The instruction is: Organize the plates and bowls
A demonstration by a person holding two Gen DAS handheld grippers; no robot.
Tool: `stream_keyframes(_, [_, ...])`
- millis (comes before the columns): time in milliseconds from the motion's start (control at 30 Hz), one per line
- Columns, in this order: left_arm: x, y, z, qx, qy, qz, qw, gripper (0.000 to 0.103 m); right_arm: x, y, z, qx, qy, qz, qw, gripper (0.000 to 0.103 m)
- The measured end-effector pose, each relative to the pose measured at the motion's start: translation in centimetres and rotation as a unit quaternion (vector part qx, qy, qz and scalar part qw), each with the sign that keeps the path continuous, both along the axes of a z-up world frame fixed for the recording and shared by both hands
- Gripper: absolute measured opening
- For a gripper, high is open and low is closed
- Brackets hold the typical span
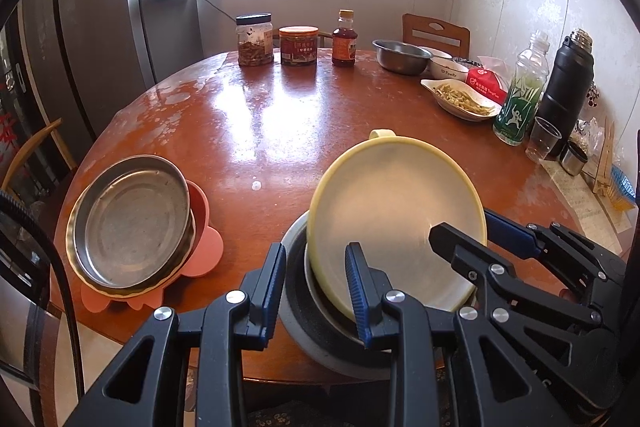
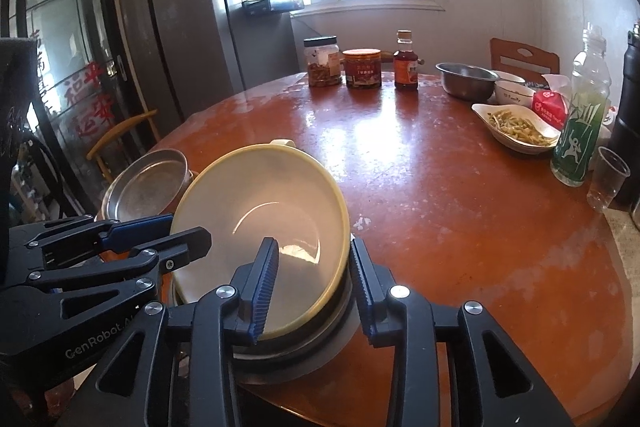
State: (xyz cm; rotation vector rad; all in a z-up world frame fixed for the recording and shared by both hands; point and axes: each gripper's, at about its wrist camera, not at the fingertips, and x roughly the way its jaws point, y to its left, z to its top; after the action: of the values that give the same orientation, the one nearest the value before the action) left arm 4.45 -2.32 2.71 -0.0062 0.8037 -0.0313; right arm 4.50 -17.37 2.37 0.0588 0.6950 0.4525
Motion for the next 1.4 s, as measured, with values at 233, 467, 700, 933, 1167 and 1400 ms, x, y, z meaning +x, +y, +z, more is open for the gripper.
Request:
stream_keyframes(233, [-0.6,1.2,0.7,-0.008,-0.007,0.008,0.9999,0.041,-0.4,-0.4,0.7,0.01,-0.007,-0.005,1.0,0.047])
stream_keyframes(467, [-0.8,1.8,1.0,-0.017,-0.009,0.007,0.9998,0.052,-0.5,-1.6,1.2,0.026,-0.004,-0.021,0.999,0.059])
stream_keyframes(700, [-0.9,1.9,0.7,-0.038,-0.001,-0.01,0.9992,0.054,-0.5,-2.6,0.6,0.038,0.019,-0.034,0.999,0.068])
stream_keyframes(933, [-0.6,2.2,-0.2,-0.044,0.009,-0.009,0.999,0.059,-0.1,-2.8,-0.7,0.051,0.05,-0.034,0.997,0.07])
stream_keyframes(1167, [0.0,2.3,-1.2,-0.061,0.023,-0.013,0.9978,0.061,0.1,-2.3,-1.5,0.06,0.069,-0.031,0.995,0.074])
stream_keyframes(1400, [0.9,2.5,-2.3,-0.077,0.039,-0.008,0.9962,0.063,0.9,-1.7,-2.7,0.078,0.102,-0.021,0.992,0.074])
